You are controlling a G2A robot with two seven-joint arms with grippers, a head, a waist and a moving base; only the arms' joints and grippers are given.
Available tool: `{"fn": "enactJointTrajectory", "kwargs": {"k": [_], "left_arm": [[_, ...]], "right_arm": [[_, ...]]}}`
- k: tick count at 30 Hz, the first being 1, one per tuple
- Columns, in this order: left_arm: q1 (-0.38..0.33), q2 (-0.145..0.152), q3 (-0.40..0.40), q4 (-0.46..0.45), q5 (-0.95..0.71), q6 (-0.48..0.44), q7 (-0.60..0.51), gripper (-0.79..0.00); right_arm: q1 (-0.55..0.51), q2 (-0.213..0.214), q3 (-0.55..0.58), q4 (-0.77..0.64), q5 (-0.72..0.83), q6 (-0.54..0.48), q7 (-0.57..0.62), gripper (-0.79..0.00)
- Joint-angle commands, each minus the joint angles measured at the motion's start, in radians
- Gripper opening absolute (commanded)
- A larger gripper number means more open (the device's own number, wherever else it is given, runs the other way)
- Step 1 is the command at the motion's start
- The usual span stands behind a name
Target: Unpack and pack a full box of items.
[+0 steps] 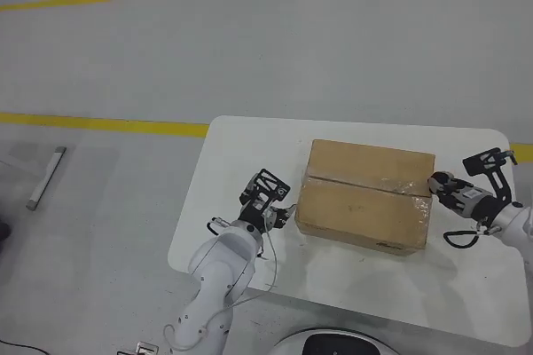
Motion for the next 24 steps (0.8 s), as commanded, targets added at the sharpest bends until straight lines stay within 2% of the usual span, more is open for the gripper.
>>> {"fn": "enactJointTrajectory", "kwargs": {"k": [1,5,8,16,24], "left_arm": [[0.007,0.002,-0.012,-0.008,0.002,0.013,-0.002,0.0],[0.029,0.007,-0.045,-0.03,0.003,0.031,-0.012,0.0],[0.046,0.011,-0.074,-0.046,0.01,0.041,-0.015,0.0],[0.099,0.021,-0.141,-0.089,0.009,0.077,-0.019,0.0],[0.116,0.027,-0.161,-0.102,0.005,0.084,-0.016,0.0]], "right_arm": [[-0.006,-0.001,0.008,-0.034,0.024,-0.002,-0.007,-0.785],[0.028,-0.004,-0.045,-0.085,0.062,-0.027,0.009,-0.785],[0.118,-0.013,-0.166,-0.085,0.05,-0.027,0.031,-0.785],[0.48,-0.081,-0.558,0.121,0.052,0.031,0.03,-0.785],[0.718,-0.163,-0.798,0.337,0.079,0.045,0.013,-0.785]]}}
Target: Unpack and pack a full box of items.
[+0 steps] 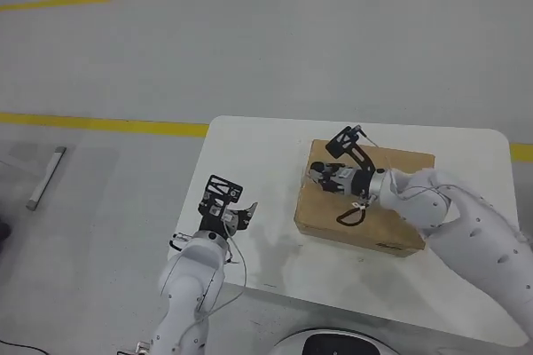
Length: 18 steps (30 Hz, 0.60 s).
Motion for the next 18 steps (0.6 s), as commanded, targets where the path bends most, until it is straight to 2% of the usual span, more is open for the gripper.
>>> {"fn": "enactJointTrajectory", "kwargs": {"k": [1,9,18], "left_arm": [[0.0,0.001,0.0,0.001,-0.001,0.0,0.0,0.0],[-0.015,0.003,0.01,0.022,-0.005,-0.003,0.0,0.0],[-0.034,0.006,0.025,0.038,-0.01,-0.011,-0.004,0.0]], "right_arm": [[0.038,-0.016,-0.039,0.052,0.006,0.009,-0.005,-0.785],[0.13,-0.073,-0.13,0.229,0.038,0.049,-0.033,-0.785],[0.164,-0.101,-0.139,0.301,0.069,0.036,-0.041,-0.785]]}}
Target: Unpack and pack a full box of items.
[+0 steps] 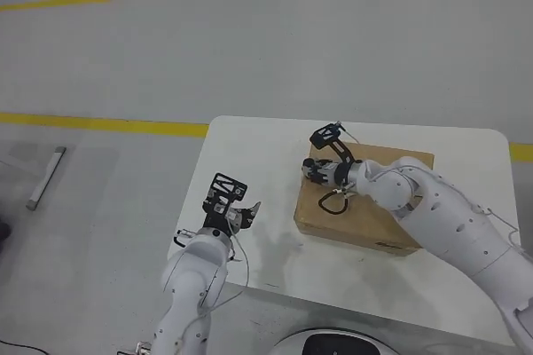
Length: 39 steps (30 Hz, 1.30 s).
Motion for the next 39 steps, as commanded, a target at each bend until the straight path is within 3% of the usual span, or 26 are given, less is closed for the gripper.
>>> {"fn": "enactJointTrajectory", "kwargs": {"k": [1,16,21,24,30,35,39], "left_arm": [[-0.003,0.0,0.002,0.001,-0.001,0.0,-0.002,0.0],[-0.004,0.005,0.017,0.001,-0.003,0.004,-0.008,0.0],[-0.002,0.007,0.019,-0.003,-0.001,0.003,-0.009,0.0],[-0.002,0.008,0.023,-0.004,-0.001,0.001,-0.009,0.0],[-0.002,0.008,0.023,-0.004,-0.001,0.001,-0.009,0.0],[-0.002,0.008,0.023,-0.004,-0.001,0.001,-0.009,0.0],[-0.002,0.008,0.023,-0.004,-0.001,0.001,-0.009,0.0]], "right_arm": [[0.0,-0.002,0.009,-0.003,0.01,-0.013,-0.011,-0.785],[0.004,-0.027,0.006,0.028,0.01,-0.046,-0.004,-0.785],[-0.042,0.002,0.097,-0.049,-0.019,-0.099,-0.023,-0.785],[-0.135,0.047,0.214,-0.16,-0.091,-0.099,0.008,-0.785],[-0.442,0.135,0.55,-0.409,-0.103,-0.119,0.084,-0.785],[-0.659,0.168,0.752,-0.522,-0.082,-0.124,0.112,-0.785],[-0.744,0.175,0.812,-0.532,-0.076,-0.12,0.11,-0.785]]}}
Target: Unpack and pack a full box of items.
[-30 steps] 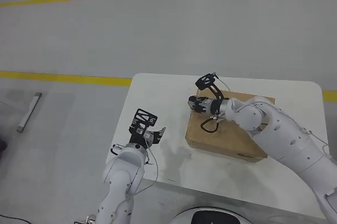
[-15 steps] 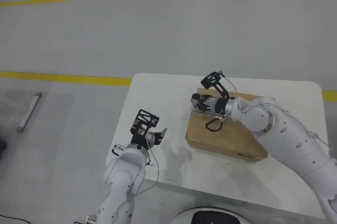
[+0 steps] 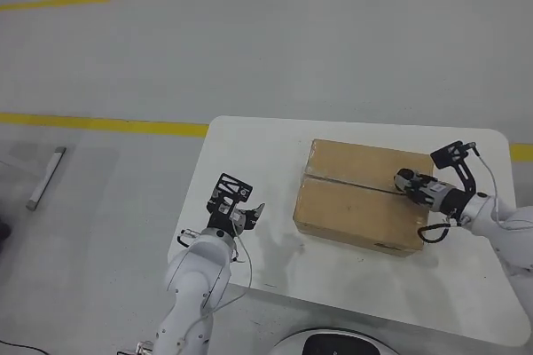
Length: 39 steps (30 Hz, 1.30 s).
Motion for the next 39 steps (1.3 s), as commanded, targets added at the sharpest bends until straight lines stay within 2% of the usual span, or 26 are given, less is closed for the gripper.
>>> {"fn": "enactJointTrajectory", "kwargs": {"k": [1,7,11,14,16,21,22,30,32,34,39], "left_arm": [[0.0,0.0,0.0,0.0,0.0,0.0,0.0,0.0],[0.0,0.0,0.0,0.0,0.0,0.0,0.0,0.0],[0.0,0.0,0.0,0.0,0.0,0.0,0.0,0.0],[0.0,0.0,0.0,0.0,0.0,0.0,0.0,0.0],[0.0,0.0,0.0,0.0,0.0,0.0,0.0,0.0],[0.0,0.0,0.0,0.0,0.0,0.0,0.0,0.0],[0.0,0.0,0.0,0.0,0.0,0.0,0.0,0.0],[0.0,0.0,0.0,0.0,0.0,0.0,0.0,0.0],[0.0,0.0,0.0,0.0,0.0,0.0,0.0,0.0],[0.0,0.0,0.0,0.0,0.0,0.0,0.0,0.0],[0.008,0.001,-0.004,0.004,0.001,0.01,0.021,0.0]], "right_arm": [[-0.018,0.001,0.01,0.009,0.001,0.001,-0.003,-0.785],[-0.021,0.001,0.001,0.04,-0.012,0.012,-0.022,-0.785],[-0.06,0.007,0.089,-0.051,-0.022,0.042,-0.093,-0.785],[-0.17,0.009,0.209,-0.21,-0.134,0.148,-0.194,-0.785],[-0.259,0.003,0.277,-0.299,-0.151,0.204,-0.274,-0.785],[-0.475,-0.017,0.396,-0.439,-0.174,0.234,-0.424,-0.785],[-0.51,-0.02,0.403,-0.453,-0.185,0.235,-0.43,-0.785],[-0.51,-0.02,0.403,-0.453,-0.185,0.235,-0.43,-0.785],[-0.506,-0.025,0.382,-0.443,-0.154,0.227,-0.48,-0.785],[-0.513,-0.029,0.363,-0.425,-0.193,0.218,-0.534,-0.785],[-0.58,-0.046,0.314,-0.354,-0.234,0.152,-0.749,-0.785]]}}
